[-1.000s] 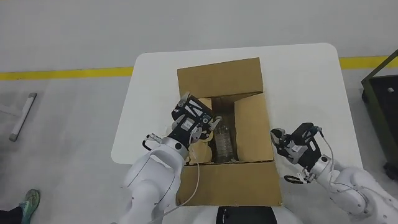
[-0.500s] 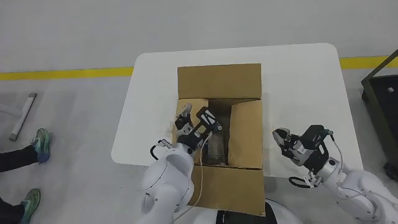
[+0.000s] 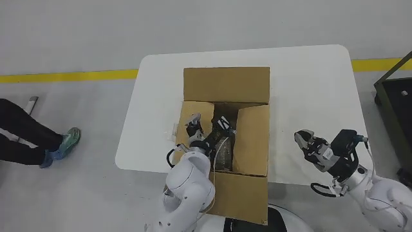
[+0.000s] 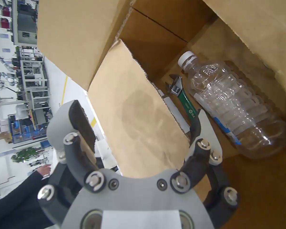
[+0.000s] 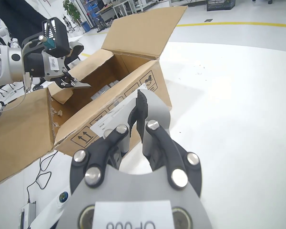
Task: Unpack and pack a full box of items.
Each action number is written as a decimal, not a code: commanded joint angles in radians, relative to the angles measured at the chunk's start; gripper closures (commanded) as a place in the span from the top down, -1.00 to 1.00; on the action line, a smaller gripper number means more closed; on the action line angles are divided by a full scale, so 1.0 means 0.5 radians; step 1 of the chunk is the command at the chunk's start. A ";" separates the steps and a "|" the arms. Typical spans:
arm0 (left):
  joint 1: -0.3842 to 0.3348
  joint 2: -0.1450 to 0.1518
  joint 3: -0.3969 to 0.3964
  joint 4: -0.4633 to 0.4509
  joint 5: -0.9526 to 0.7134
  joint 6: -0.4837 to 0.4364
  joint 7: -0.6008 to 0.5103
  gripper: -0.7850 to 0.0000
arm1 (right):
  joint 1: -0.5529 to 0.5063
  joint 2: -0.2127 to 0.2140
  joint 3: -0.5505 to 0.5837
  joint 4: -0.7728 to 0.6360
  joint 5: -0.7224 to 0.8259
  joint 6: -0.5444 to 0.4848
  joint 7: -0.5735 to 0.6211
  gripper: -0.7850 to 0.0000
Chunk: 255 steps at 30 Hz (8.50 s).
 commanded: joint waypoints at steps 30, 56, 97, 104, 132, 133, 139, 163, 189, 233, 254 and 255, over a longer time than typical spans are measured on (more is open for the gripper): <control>-0.041 -0.107 -0.243 -0.343 -0.560 0.522 -0.046 -1.00 | 0.133 -0.013 0.087 0.003 0.143 -0.104 0.117 -1.00; -0.196 -0.058 -0.566 -0.030 0.068 0.246 0.188 1.00 | 0.254 -0.027 -0.053 -0.054 0.218 -0.112 0.365 -1.00; 0.032 -0.059 -0.802 -0.210 0.181 0.252 0.254 1.00 | 0.538 -0.113 -0.316 0.438 0.245 0.234 0.320 -1.00; 0.081 -0.044 -0.830 -0.349 0.389 0.150 0.286 1.00 | 0.766 -0.127 -0.393 0.557 0.189 0.116 0.346 -1.00; -0.011 -0.101 -0.556 -0.336 -1.750 -0.168 0.232 1.00 | 0.426 -0.078 0.001 0.293 0.068 -0.012 0.252 -1.00; -0.011 -0.101 -0.556 -0.336 -1.750 -0.168 0.232 1.00 | 0.382 -0.076 0.034 0.258 0.070 -0.013 0.242 -1.00; -0.011 -0.101 -0.556 -0.336 -1.750 -0.168 0.232 1.00 | 0.172 -0.065 0.178 0.071 -0.029 -0.015 0.184 -1.00; -0.026 -0.107 -0.558 0.408 -3.214 0.456 0.241 1.00 | -0.032 -0.080 0.131 -0.025 -0.102 -0.098 0.111 -1.00; 0.021 -0.077 -0.438 0.582 -3.506 0.603 0.363 1.00 | 0.164 -0.114 -0.180 0.158 -0.029 -0.131 0.195 -1.00; -0.692 -0.167 0.343 0.623 -3.595 0.389 0.321 1.00 | 0.099 -0.051 0.599 0.138 1.736 -0.152 0.854 -0.29; -0.715 -0.177 0.425 0.676 -3.562 0.405 0.292 1.00 | 0.443 -0.046 0.274 0.158 1.330 0.118 1.048 -0.48; -0.715 -0.177 0.424 0.677 -3.562 0.405 0.293 1.00 | 0.450 -0.047 0.264 0.169 1.328 0.116 1.041 -0.47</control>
